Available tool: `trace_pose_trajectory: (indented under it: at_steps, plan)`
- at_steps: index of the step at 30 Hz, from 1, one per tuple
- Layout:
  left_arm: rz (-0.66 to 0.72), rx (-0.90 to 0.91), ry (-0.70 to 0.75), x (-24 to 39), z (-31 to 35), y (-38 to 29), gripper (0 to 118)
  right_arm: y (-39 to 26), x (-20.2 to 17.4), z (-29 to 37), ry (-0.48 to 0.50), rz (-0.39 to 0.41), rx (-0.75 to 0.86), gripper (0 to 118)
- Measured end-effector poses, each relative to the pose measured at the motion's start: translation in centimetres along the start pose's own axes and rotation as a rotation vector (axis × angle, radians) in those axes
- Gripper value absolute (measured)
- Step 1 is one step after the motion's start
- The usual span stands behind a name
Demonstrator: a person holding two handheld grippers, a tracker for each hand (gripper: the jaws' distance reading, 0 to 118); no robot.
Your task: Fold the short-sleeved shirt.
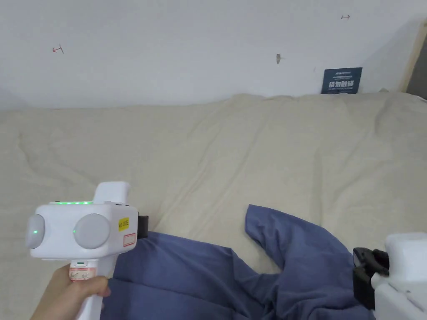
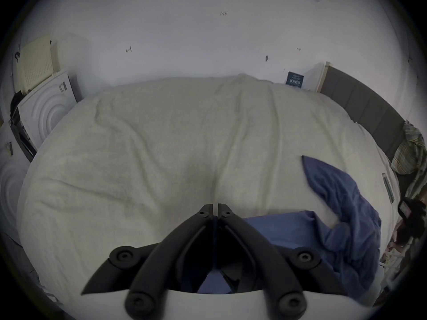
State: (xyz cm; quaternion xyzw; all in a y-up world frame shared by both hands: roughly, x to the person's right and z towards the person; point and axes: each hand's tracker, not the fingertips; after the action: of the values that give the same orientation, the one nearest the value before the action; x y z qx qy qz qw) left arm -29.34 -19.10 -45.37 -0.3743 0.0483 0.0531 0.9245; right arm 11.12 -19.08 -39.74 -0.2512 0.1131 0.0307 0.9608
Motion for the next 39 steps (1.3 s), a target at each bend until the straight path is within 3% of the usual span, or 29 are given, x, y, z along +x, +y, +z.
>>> trace_pose_trajectory:
  at_steps: [3,6,7,9,10,12,18,20,23,24,25,26,27,28,29,30,35,39]
  plan:
    - [-0.033,0.036,0.009,1.0,1.3,0.0,3,1.2,3.0,-0.6,0.063,-0.121,-0.026,0]
    - [-0.038,0.038,-0.003,1.7,1.9,0.0,3,2.3,5.2,-2.3,0.084,-0.172,-0.054,2]
    - [-0.039,0.038,-0.005,1.9,1.9,0.0,3,2.7,5.6,-3.0,0.071,-0.19,-0.063,22]
    - [-0.05,0.028,-0.001,2.2,2.0,-0.2,3,3.7,6.6,-5.1,-0.011,-0.239,-0.152,78]
    - [-0.064,0.029,0.017,2.5,2.0,-0.4,3,4.2,6.9,-5.9,-0.004,-0.26,-0.167,100]
    - [-0.075,0.022,0.035,2.6,2.1,-0.6,3,4.1,6.6,-7.4,0.109,-0.265,-0.184,100]
    - [-0.063,0.023,0.04,2.4,2.1,-1.2,3,4.6,5.0,-14.7,0.177,-0.185,-0.385,100]
    - [-0.075,0.034,0.063,2.6,1.9,-1.4,3,4.7,4.3,-16.9,0.16,-0.162,-0.457,100]
    - [-0.09,0.08,0.055,2.6,2.0,-1.6,3,4.9,3.1,-19.2,0.162,-0.177,-0.529,97]
    - [-0.095,0.06,0.054,2.6,1.8,-1.6,3,4.6,3.1,-20.5,0.197,-0.163,-0.552,83]
    - [-0.101,0.056,0.055,2.8,1.6,-1.7,3,4.4,3.1,-21.3,0.205,-0.146,-0.577,54]
    - [-0.109,0.052,0.061,2.9,1.4,-1.7,3,4.2,2.8,-21.9,0.202,-0.122,-0.605,34]
    - [-0.111,0.043,0.062,3.1,1.4,-1.6,3,4.0,2.6,-22.3,0.054,-0.012,-0.595,15]
    - [-0.11,0.045,0.061,3.0,1.5,-1.6,3,4.0,1.7,-21.7,0.021,0.046,-0.56,2]
    - [-0.104,0.046,0.056,3.0,1.5,-1.6,3,4.2,2.2,-21.4,0.085,0.04,-0.534,2]
    - [-0.092,0.043,0.047,2.9,1.5,-1.5,3,4.6,2.9,-21.2,0.123,-0.017,-0.555,2]
    - [-0.08,0.033,0.057,2.6,1.9,-1.4,3,5.7,3.6,-19.2,0.132,-0.069,-0.561,2]
    - [-0.088,0.037,0.074,2.0,3.2,-1.0,3,9.2,4.0,-16.0,0.176,-0.103,-0.468,2]
